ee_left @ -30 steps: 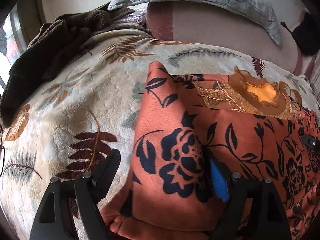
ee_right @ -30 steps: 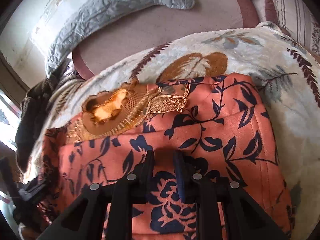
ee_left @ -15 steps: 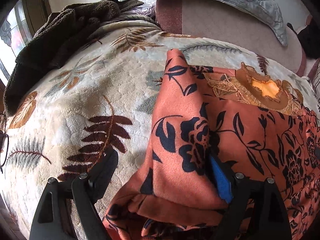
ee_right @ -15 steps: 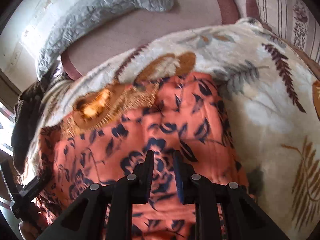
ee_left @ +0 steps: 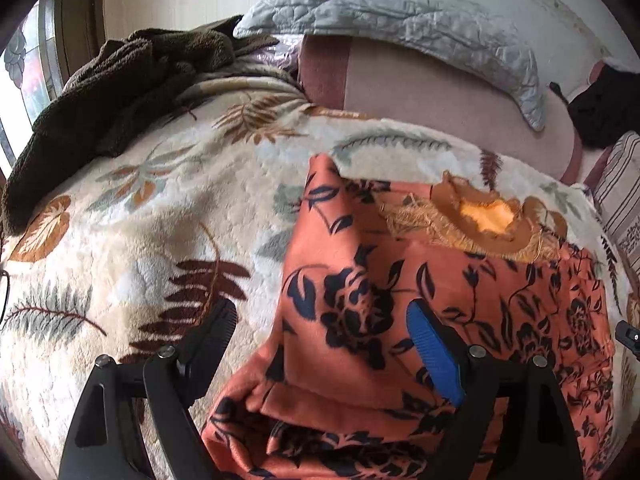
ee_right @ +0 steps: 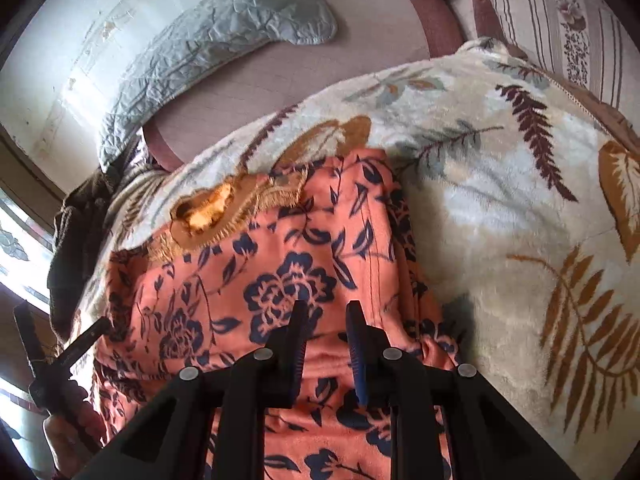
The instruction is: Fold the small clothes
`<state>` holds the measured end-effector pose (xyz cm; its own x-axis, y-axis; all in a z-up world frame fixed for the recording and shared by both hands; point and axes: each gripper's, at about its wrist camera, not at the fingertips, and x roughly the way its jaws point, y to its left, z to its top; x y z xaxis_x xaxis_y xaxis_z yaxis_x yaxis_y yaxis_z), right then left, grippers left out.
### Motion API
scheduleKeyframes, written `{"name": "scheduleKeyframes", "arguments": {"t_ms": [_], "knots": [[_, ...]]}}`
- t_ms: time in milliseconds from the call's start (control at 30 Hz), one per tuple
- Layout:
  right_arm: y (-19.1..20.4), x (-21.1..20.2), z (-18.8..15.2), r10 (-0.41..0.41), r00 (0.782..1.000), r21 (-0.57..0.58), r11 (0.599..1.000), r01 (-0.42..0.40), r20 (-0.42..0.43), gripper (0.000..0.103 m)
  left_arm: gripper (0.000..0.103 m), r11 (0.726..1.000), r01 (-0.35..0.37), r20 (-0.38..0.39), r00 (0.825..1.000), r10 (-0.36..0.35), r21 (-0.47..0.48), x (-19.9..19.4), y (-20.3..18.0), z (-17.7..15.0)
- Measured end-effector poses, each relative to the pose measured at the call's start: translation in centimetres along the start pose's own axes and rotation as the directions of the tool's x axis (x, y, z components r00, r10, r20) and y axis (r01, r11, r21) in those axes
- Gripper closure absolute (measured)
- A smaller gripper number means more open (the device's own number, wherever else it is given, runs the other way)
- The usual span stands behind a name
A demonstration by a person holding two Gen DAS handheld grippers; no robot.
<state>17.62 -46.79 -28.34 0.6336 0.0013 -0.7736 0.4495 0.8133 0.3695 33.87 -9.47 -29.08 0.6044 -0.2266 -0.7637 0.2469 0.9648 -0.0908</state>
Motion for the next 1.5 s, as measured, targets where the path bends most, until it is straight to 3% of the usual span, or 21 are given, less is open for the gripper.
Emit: {"name": "scheduleKeyframes", "arguments": {"t_ms": [67,167,233,300,367,467,633,800,967,1100,1200,1267,1367,1500], "knots": [[0.0,0.5,1.4,-0.004,0.998,0.017,1.0,0.003,0.056,0.081,0.015,1.0,-0.015,0.011,1.0,0.015,0.002,0.9,-0.2,0.6],[-0.7,2.8,3.2,0.02,0.997,0.065,0.998,-0.025,0.069,0.081,0.015,0.998,-0.061,-0.049,0.997,0.06,-0.013,3.4,0.0,0.8],[-1.5,4.7,3.6,-0.035,0.997,0.09,0.996,0.03,0.063,0.081,0.014,0.994,-0.105,-0.115,0.988,0.101,-0.026,5.3,0.7,0.5],[-2.4,6.9,3.6,-0.075,0.997,0.101,0.992,0.074,0.011,0.081,0.012,0.994,-0.064,-0.137,0.989,0.051,-0.094,6.1,1.9,0.4],[-2.5,6.9,3.7,-0.063,0.998,0.113,0.992,0.059,0.027,0.081,0.012,0.993,-0.074,-0.138,0.989,0.061,-0.089,5.8,1.7,0.5],[-1.4,5.8,3.7,-0.05,0.999,0.094,0.994,0.048,0.018,0.081,0.012,0.994,-0.109,-0.116,0.988,0.106,-0.024,5.1,0.5,0.3],[2.5,3.5,1.2,0.012,1.0,-0.038,0.999,-0.012,-0.002,0.081,0.012,0.995,-0.095,-0.04,0.995,0.096,0.027,2.3,-0.7,0.2],[6.8,3.6,-2.0,0.043,0.995,-0.154,0.986,-0.056,-0.092,0.081,0.012,0.994,-0.083,0.019,0.996,0.082,0.075,0.1,-0.9,-0.4],[9.1,6.2,-4.0,-0.039,0.983,-0.24,0.971,-0.005,-0.179,0.08,0.012,0.991,-0.091,0.02,0.996,0.089,0.102,0.2,-0.5,-0.9],[9.7,5.9,-3.1,0.009,0.987,-0.209,0.977,-0.043,-0.158,0.079,0.012,0.991,-0.099,-0.001,0.995,0.1,0.087,1.0,0.2,-0.8],[11.3,5.8,-2.6,0.058,0.99,-0.238,0.967,-0.087,-0.126,0.079,0.012,0.994,-0.086,-0.016,0.996,0.088,0.062,1.5,0.6,-0.4],[12.8,6.5,-3.1,0.08,0.986,-0.273,0.955,-0.118,-0.146,0.079,0.012,0.993,-0.094,-0.014,0.995,0.095,0.07,1.7,0.5,-0.4],[14.4,8.9,-4.5,0.012,0.975,-0.338,0.937,-0.089,-0.224,0.078,0.012,0.99,-0.103,-0.008,0.994,0.105,0.095,1.7,0.0,-0.6],[14.7,8.0,-4.5,0.022,0.981,-0.359,0.929,-0.091,-0.191,0.079,0.012,0.988,-0.105,0.013,0.995,0.104,0.117,1.1,-0.5,-0.7]]}}
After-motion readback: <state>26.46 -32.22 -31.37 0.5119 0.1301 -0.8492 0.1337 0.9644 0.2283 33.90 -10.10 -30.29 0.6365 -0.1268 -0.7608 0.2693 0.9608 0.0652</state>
